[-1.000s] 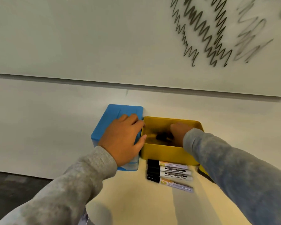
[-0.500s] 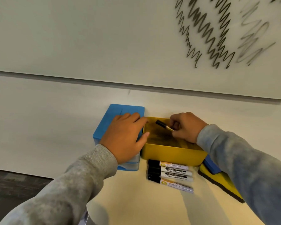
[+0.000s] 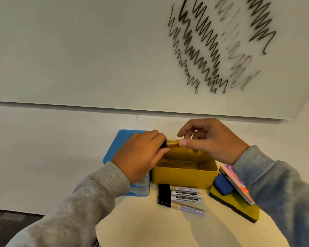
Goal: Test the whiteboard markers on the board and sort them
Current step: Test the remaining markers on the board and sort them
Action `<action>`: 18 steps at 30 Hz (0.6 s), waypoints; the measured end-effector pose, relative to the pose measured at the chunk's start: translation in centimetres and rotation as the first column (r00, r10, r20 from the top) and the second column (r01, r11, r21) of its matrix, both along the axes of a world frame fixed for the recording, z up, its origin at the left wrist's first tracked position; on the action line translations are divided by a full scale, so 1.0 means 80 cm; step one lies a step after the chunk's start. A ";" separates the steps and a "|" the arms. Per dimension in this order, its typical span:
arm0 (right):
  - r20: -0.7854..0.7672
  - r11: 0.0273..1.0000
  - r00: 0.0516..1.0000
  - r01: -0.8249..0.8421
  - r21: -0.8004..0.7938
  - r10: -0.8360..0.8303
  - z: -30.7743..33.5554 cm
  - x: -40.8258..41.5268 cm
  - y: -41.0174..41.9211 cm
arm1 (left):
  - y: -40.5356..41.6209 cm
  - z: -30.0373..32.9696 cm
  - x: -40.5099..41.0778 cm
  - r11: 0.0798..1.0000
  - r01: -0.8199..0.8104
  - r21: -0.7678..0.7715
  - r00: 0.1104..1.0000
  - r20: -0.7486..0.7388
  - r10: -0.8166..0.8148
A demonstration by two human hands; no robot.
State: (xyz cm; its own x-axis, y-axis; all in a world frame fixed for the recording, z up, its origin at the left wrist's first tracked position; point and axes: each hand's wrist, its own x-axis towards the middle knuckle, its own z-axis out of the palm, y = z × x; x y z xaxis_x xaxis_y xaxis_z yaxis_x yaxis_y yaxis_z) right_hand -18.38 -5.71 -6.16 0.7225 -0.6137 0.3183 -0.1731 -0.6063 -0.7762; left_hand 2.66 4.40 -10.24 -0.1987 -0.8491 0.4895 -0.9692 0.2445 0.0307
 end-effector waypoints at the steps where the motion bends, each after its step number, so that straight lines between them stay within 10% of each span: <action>1: 0.080 0.999 0.996 0.026 0.038 -0.029 0.007 -0.004 0.005 | 0.005 0.008 -0.002 1.000 0.009 0.003 0.999 -0.034 -0.009; 8: 0.568 0.772 0.795 -0.218 0.597 -0.215 0.017 0.012 0.051 | 0.033 0.044 -0.029 0.998 0.054 0.044 0.968 -0.248 -0.041; 18: 0.602 0.882 0.782 -0.159 0.443 -0.161 0.038 0.016 0.081 | 0.054 0.059 -0.078 0.970 0.243 -0.014 0.685 -0.705 -0.182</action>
State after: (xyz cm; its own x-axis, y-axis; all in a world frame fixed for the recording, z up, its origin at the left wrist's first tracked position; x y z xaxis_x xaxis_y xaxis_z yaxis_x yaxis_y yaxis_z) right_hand -17.10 0.77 -3.16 0.4707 -0.7987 0.3749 0.4292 -0.1639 -0.8882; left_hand -3.56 8.70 -5.50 -0.0069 -0.8667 0.4987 -0.5836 0.4085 0.7018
